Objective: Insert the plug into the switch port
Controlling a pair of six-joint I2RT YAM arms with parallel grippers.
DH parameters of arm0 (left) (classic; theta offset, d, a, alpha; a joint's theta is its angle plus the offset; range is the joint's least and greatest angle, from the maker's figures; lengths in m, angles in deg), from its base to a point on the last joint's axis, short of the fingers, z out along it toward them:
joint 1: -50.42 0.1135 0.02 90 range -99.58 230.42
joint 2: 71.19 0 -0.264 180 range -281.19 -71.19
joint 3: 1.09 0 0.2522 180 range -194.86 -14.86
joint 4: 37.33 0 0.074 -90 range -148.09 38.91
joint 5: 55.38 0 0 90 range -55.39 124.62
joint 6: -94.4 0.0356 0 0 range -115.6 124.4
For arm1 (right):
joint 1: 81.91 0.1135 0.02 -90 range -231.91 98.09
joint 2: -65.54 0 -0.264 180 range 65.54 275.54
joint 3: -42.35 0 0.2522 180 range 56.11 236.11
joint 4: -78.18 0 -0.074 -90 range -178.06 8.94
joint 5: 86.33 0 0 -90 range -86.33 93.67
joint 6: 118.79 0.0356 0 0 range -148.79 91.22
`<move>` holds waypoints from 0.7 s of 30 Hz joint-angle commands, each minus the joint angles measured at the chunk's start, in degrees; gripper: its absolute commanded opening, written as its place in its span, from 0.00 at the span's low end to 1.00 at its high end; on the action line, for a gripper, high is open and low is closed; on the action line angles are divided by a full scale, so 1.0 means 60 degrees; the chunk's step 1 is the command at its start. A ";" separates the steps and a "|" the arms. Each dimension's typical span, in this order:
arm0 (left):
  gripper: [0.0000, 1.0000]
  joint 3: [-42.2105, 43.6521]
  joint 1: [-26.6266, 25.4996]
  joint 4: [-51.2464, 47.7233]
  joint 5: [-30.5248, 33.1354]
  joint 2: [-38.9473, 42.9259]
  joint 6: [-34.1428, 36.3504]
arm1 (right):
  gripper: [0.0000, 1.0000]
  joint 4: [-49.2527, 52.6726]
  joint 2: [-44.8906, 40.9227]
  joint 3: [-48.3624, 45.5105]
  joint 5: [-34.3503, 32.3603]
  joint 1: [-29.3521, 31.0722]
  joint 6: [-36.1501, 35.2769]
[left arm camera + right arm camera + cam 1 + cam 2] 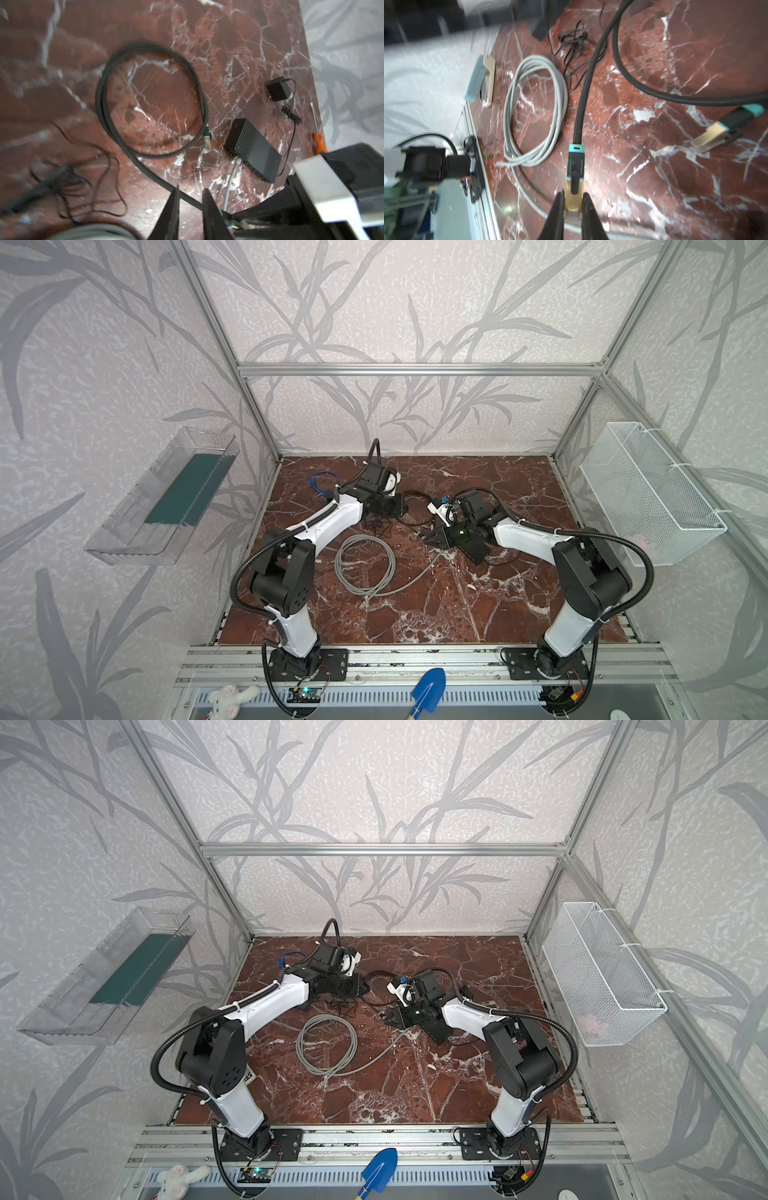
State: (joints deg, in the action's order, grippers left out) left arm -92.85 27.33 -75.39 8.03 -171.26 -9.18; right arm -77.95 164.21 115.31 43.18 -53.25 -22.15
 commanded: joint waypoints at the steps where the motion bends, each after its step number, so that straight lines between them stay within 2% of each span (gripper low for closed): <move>1: 0.23 -0.0357 -0.0126 -0.1570 -0.2132 0.0558 0.5353 | 0.16 0.2426 -0.0477 0.0327 -0.0032 -0.0053 -0.2387; 4: 0.25 0.0275 -0.0165 -0.1497 -0.3078 0.0776 0.7762 | 0.15 0.2886 -0.0573 0.0258 -0.0109 -0.0166 -0.2974; 7: 0.28 0.0187 -0.0249 -0.1944 -0.3766 0.0534 0.8855 | 0.15 0.3151 -0.0639 0.0207 -0.0124 -0.0260 -0.3417; 9: 0.29 -0.0117 -0.0328 -0.2817 -0.4113 0.0131 0.9863 | 0.15 0.3272 -0.0669 0.0212 -0.0138 -0.0316 -0.3711; 11: 0.29 -0.0291 -0.0490 -0.3584 -0.4074 -0.0245 1.0682 | 0.15 0.3309 -0.0710 0.0233 -0.0095 -0.0417 -0.3877; 14: 0.30 -0.0237 -0.0754 -0.3933 -0.4004 -0.0682 1.1019 | 0.14 0.3211 -0.0833 0.0159 0.0085 -0.0544 -0.4088; 21: 0.32 0.0175 -0.1194 -0.2372 -0.4145 -0.1195 1.0312 | 0.14 0.3263 -0.1209 -0.0121 0.0549 -0.0683 -0.5096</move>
State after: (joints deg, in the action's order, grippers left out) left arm -91.72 21.02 -91.96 -14.01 -177.49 50.71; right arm -59.78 159.16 115.36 43.83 -56.96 -48.62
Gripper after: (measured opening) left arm 0.323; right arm 0.144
